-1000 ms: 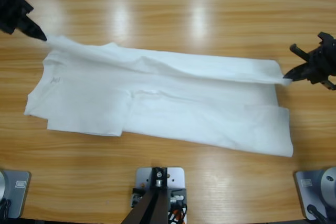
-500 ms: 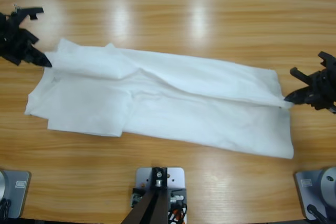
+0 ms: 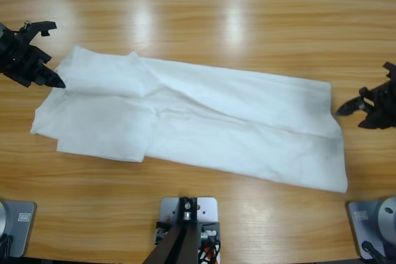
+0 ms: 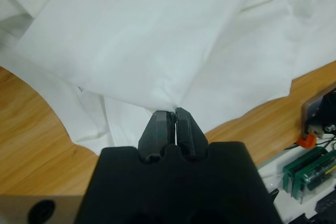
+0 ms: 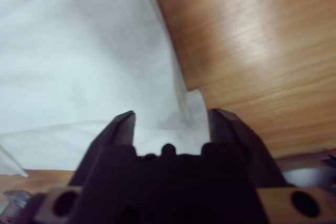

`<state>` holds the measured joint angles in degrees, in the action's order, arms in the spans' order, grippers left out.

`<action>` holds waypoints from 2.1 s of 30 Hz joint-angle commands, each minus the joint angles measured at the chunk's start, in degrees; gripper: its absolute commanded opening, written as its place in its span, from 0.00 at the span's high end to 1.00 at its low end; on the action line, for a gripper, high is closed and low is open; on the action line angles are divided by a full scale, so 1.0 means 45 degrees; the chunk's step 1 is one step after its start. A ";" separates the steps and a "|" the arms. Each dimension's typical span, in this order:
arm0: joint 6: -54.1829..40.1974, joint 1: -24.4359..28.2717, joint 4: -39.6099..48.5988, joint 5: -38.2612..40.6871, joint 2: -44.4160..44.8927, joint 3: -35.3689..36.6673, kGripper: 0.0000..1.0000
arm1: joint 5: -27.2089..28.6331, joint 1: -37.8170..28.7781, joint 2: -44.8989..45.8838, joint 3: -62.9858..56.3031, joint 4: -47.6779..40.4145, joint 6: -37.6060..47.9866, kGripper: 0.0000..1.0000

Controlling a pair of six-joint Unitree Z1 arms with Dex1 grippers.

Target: Fold clothes

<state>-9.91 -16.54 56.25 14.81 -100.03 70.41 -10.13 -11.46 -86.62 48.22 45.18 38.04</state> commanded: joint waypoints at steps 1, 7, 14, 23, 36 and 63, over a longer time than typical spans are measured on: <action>-0.0083 0.0101 0.0067 0.0181 0.0619 -0.0628 1.00 | -0.0318 -0.0883 0.0019 0.0260 -0.0285 0.0277 0.00; -0.0075 0.0030 0.0079 0.0255 -0.0115 -0.1214 0.18 | -0.0478 -0.1293 -0.0176 0.0241 -0.0195 0.0277 0.00; 0.0839 0.0468 0.1172 -0.0011 0.2330 -0.1132 0.01 | -0.1010 -0.1606 -0.0262 0.0307 -0.0981 0.0210 0.00; 0.0862 0.0413 0.0364 0.3766 -0.1330 0.3419 0.23 | -0.1049 -0.1770 -0.0383 0.0659 -0.1309 0.0046 0.00; 0.1636 -0.2352 0.2379 -0.0066 -0.6346 0.8118 0.23 | -0.1029 -0.0911 -0.1473 0.1014 -0.1387 -0.1290 0.00; 0.2378 -0.2243 0.3832 -0.0069 -0.8502 1.0153 0.23 | -0.0814 -0.0696 -0.2547 0.0944 -0.1563 -0.1481 0.00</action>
<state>0.20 -26.68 73.71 13.27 -133.49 118.32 -13.72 -15.00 -96.22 53.08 38.66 31.86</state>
